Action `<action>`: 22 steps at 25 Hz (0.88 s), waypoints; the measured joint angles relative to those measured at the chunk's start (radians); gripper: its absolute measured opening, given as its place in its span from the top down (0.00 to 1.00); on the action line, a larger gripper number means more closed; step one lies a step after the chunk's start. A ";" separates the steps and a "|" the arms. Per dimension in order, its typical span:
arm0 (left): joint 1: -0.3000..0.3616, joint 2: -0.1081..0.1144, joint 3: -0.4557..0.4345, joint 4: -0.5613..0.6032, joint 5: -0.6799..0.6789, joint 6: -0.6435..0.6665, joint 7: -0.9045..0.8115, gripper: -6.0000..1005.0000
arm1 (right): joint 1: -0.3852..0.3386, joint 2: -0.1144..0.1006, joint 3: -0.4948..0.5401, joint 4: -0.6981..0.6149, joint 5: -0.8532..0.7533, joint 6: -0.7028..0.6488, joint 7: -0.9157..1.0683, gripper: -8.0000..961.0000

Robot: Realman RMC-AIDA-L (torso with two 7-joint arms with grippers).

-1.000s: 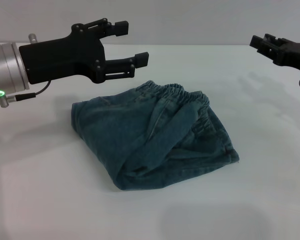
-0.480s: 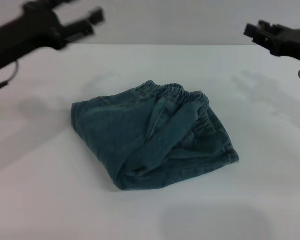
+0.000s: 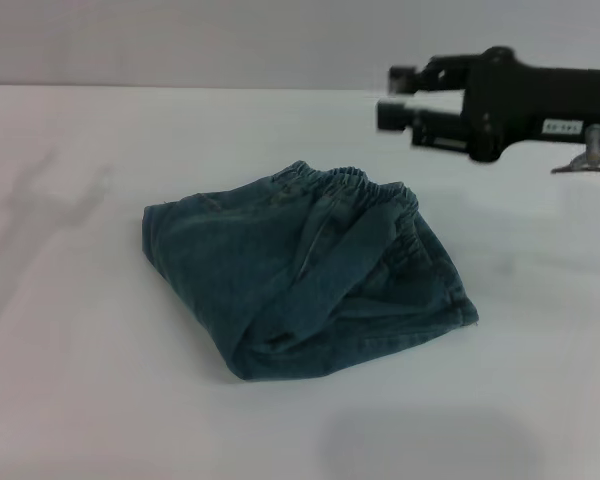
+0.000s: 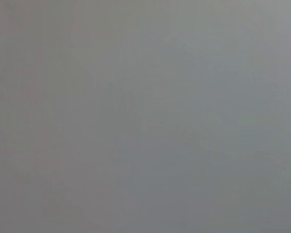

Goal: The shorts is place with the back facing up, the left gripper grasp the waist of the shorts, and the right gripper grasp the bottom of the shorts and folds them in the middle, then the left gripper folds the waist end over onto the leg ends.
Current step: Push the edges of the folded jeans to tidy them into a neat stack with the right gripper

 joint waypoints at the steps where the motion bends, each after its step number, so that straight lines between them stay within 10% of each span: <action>1: 0.015 0.001 -0.013 -0.041 -0.043 0.024 0.029 0.16 | 0.013 0.000 0.000 -0.004 -0.019 -0.027 0.001 0.54; 15: 0.086 0.002 -0.168 -0.172 -0.096 0.178 0.067 0.16 | 0.158 0.025 -0.063 -0.012 -0.242 -0.079 0.221 0.54; 22: 0.032 -0.001 -0.160 -0.239 -0.096 0.181 0.128 0.16 | 0.262 0.039 -0.365 0.001 -0.316 -0.027 0.331 0.54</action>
